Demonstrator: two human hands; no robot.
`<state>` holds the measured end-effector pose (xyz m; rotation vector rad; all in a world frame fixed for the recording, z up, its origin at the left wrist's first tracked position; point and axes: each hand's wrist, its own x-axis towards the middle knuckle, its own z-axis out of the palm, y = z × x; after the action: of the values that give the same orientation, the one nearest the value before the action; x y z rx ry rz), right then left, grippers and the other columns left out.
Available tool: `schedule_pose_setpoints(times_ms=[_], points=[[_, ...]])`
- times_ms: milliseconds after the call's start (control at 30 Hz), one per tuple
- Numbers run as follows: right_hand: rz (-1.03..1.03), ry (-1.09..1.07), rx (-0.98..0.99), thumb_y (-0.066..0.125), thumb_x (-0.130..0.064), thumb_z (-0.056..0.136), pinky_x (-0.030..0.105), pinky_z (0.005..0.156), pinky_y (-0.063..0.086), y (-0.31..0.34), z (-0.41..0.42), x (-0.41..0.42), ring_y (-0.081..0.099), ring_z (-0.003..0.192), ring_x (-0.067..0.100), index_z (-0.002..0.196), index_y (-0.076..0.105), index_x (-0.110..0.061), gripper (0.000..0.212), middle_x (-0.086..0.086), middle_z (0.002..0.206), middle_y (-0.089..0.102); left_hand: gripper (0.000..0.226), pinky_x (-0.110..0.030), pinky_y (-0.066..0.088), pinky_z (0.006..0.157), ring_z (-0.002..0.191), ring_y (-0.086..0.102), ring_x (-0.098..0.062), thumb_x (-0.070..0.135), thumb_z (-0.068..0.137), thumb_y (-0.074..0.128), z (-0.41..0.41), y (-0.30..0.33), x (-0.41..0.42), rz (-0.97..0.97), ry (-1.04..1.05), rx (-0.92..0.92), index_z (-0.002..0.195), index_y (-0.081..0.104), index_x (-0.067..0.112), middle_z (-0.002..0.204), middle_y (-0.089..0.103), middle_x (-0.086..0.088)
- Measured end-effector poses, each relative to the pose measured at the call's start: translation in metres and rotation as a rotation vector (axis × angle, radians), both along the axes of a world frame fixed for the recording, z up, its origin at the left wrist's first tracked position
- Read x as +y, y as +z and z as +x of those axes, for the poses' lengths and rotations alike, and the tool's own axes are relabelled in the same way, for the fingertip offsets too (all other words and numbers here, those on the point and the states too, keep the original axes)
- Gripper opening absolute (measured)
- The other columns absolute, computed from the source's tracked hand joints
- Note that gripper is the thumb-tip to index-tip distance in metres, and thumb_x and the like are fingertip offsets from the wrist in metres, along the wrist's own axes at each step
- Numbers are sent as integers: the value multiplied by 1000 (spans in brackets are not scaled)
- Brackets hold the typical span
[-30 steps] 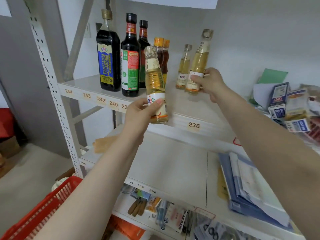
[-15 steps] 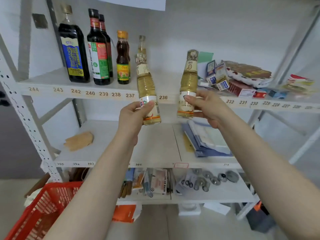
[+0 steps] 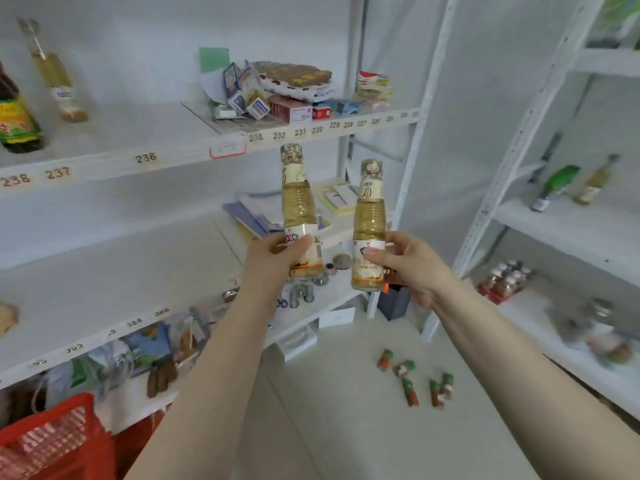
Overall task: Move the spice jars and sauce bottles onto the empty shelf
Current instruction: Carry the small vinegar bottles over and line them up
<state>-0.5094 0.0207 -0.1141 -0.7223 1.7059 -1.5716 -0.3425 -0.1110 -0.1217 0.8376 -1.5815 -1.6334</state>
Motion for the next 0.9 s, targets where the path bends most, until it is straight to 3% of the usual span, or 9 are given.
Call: schedule_pose_setpoints(times_ms=[67,167,233,300,367,433,600,900], points=[[-5,-81,-21,71,-8,82,37,68,61,-7,-20,38,69,82,28,117,59,-1,38,21,105,68,16,-39,59,72,81,70,-27,27,81,72,-34,-6,26,-10,-96,-28,93,73,16,88,75,-8],[-13,-221,-12,71,-7,82,34,66,60,-14,-53,100,70,81,25,115,61,-3,35,18,104,69,17,-19,48,44,73,66,-24,25,85,68,-89,-13,73,-5,-223,-44,96,70,12,92,73,-11],[-29,-295,-10,71,-6,81,30,60,57,-18,-76,143,71,75,18,110,63,-6,30,11,96,71,10,-20,54,56,80,68,-23,20,85,67,-126,-19,107,35,-282,-33,94,69,14,91,73,-7],[-19,-355,-10,71,-6,81,35,66,59,-21,-99,185,70,77,20,106,64,-9,25,10,94,71,12,-28,58,70,84,70,-22,19,85,68,-161,-27,142,46,-355,-44,95,70,14,91,73,-7],[0,-414,-5,69,-4,83,35,69,60,-24,-120,225,69,76,20,101,63,-10,20,9,92,70,9,-26,57,67,80,71,-17,20,85,68,-194,-37,176,73,-419,-40,93,71,17,86,74,-2],[14,-464,-1,68,-3,84,27,60,59,-28,-139,260,69,70,15,104,62,-6,22,8,90,69,5,-28,56,70,78,70,-15,20,85,68,-224,-45,209,87,-467,-32,89,71,21,84,74,0],[63,-561,-22,71,-8,83,27,60,59,-40,-185,318,68,76,20,113,61,-4,33,13,100,69,18,-36,56,83,90,71,-22,21,86,67,-286,-58,261,92,-568,-49,102,71,15,95,74,-5],[50,-639,-45,70,-8,83,30,63,60,-55,-286,337,70,77,20,113,61,-4,32,9,95,70,25,-44,55,90,92,71,-23,27,83,70,-411,-68,274,68,-648,-84,104,71,14,97,75,-6]])
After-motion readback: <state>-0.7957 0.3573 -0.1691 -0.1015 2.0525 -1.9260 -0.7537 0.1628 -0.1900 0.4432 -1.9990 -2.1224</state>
